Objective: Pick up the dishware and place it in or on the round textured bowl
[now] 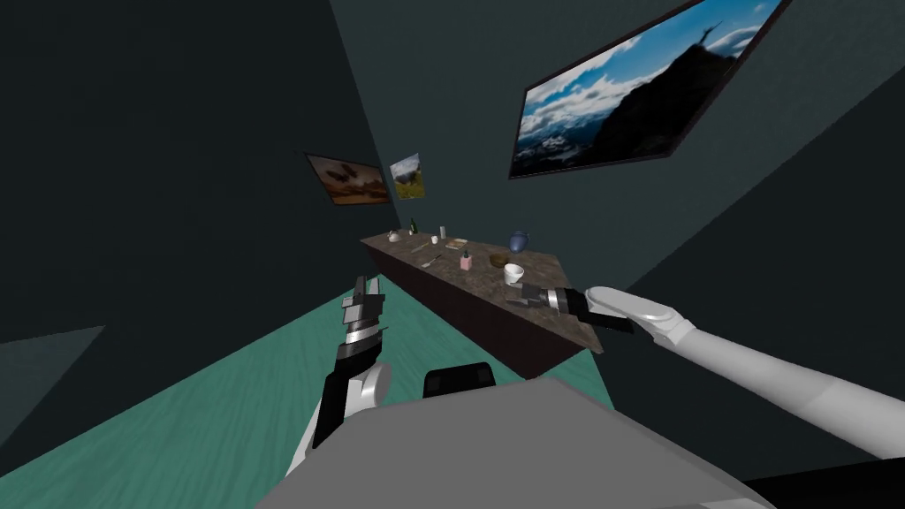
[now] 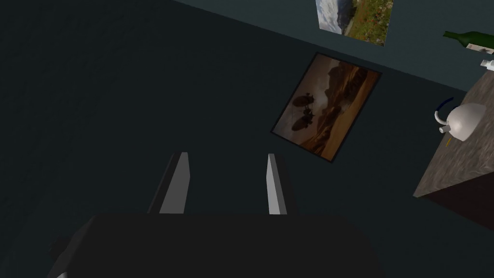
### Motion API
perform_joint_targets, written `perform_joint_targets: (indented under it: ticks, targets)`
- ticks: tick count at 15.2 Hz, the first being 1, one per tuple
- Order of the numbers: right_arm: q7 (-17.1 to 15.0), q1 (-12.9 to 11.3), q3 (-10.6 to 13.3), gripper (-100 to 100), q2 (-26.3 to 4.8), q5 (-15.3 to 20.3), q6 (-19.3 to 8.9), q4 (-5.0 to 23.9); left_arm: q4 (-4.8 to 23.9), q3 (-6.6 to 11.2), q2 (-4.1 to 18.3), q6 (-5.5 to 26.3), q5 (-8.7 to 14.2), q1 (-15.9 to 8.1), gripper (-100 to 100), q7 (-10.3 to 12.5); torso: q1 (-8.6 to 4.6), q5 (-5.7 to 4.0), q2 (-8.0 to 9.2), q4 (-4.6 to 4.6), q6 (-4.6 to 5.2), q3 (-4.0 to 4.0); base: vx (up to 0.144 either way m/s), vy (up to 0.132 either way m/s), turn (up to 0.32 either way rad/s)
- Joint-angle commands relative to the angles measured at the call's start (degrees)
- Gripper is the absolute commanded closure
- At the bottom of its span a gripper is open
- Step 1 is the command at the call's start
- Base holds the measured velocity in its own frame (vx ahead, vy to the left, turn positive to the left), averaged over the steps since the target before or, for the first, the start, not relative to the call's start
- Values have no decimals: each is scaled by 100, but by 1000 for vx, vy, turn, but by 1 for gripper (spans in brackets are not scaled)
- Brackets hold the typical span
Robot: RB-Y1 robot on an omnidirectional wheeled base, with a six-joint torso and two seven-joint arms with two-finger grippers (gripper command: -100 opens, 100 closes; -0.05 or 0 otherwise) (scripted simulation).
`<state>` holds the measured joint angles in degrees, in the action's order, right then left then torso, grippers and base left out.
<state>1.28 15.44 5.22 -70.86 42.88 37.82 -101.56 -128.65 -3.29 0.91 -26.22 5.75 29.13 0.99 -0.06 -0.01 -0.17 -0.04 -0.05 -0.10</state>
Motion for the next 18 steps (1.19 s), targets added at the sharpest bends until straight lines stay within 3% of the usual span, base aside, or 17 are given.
perform_joint_targets:
  ticks: [1,4,6,9,11,16,18]
  targets:
    - [17,6,-2,-100,-170,68,57,75,0,0,0,0,0,0,0,0,0,0,0,0,0,0,12,-8,95]
    - [-4,-102,109,-100,-638,480,219,445,0,0,0,0,0,0,0,0,2,1,1,1,1,1,17,-7,245]
    - [-4,-102,109,-100,-797,491,219,445,0,0,0,0,0,0,0,0,0,0,-2,0,0,-1,17,-14,165]
    - [-22,-194,219,-100,-1243,885,368,793,0,0,0,0,0,0,0,0,2,2,1,1,1,1,14,-10,245]
    - [-22,-194,219,-100,-1384,885,368,793,0,0,0,0,0,0,0,0,1,2,0,0,1,0,12,-17,161]
    - [-40,-274,404,-100,-2050,1407,571,1244,0,0,0,0,0,0,0,0,1,1,2,1,1,1,9,-15,213]
    - [-40,-274,404,-100,-2150,1407,571,1244,0,0,0,0,0,0,0,0,0,1,3,1,3,2,6,-18,134]
